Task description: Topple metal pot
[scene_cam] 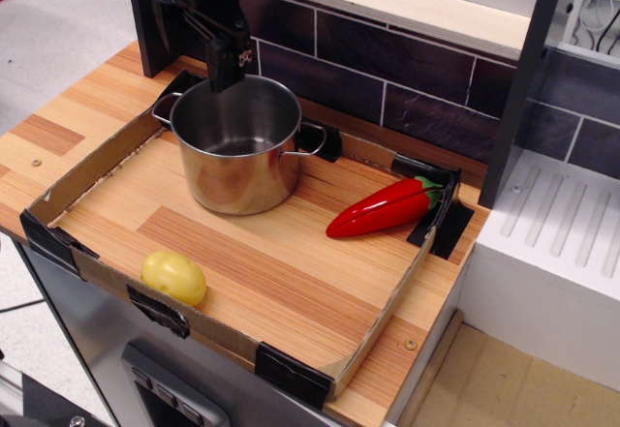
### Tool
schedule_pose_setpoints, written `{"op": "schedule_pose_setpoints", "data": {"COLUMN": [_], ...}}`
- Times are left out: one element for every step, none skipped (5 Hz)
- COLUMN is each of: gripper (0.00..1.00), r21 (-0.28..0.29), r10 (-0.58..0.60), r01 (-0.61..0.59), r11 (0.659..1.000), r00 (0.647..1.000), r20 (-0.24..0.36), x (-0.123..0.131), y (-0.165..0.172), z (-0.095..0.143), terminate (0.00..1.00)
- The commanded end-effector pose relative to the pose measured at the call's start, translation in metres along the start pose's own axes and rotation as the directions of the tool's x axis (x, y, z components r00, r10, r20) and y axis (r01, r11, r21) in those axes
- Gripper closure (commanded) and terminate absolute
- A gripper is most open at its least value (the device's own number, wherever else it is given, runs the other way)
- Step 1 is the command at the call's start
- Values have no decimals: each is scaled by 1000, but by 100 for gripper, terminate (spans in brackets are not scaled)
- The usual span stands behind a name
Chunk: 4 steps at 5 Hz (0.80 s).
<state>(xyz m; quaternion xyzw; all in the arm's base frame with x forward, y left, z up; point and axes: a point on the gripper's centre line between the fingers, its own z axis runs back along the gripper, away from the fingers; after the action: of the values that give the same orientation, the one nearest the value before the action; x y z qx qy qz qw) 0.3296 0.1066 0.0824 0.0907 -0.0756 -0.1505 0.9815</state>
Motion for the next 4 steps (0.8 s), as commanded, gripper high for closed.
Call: {"op": "schedule_pose_setpoints", "data": {"gripper": [0, 0, 0, 100], "r21": [18, -8, -25, -48], "r10": [-28, -47, -42, -14], "r01": [29, 46, 40, 10], "r11": [999, 999, 999, 999], "r00": [999, 997, 995, 997], "r20": [-34, -61, -86, -71], "x": [3, 0, -3, -2], "y": [7, -1, -7, -4], "z": [-12, -18, -23, -20], "terminate": [0, 0, 0, 0]}}
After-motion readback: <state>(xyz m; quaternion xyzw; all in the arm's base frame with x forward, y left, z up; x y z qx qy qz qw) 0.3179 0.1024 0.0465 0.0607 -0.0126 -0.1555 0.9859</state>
